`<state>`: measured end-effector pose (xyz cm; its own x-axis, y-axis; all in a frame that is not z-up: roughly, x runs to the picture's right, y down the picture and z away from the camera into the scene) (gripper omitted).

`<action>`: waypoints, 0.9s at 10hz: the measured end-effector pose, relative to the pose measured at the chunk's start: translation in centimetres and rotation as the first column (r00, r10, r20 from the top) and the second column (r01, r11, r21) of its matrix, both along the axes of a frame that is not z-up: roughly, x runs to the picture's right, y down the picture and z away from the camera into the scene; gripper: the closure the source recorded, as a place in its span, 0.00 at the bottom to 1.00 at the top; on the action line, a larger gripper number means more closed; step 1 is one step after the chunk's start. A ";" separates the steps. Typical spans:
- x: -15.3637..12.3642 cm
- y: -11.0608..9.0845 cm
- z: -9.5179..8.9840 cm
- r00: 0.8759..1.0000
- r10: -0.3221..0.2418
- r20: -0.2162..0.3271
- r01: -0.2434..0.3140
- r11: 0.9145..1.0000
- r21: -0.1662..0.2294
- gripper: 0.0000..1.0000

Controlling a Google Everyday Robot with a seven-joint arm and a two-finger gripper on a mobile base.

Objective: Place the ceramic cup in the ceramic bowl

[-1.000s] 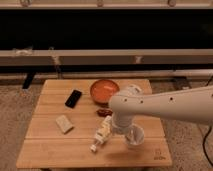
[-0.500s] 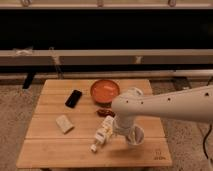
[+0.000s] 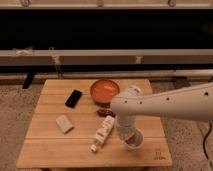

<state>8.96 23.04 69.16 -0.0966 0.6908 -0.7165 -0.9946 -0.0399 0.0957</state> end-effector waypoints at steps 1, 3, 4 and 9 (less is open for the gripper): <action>0.1 -0.5 -0.2 1.000 0.000 -0.006 0.000 1.000 0.007 0.98; -0.1 -2.7 -1.2 1.000 -0.022 0.013 0.021 0.999 0.027 1.00; -0.2 -4.2 -1.9 0.999 -0.038 0.033 0.037 0.998 0.041 1.00; -2.6 -12.1 -0.6 0.958 -0.219 0.187 0.200 0.973 0.116 1.00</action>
<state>6.35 10.97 68.56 0.1941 0.7459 -0.6371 -0.9803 0.1721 -0.0972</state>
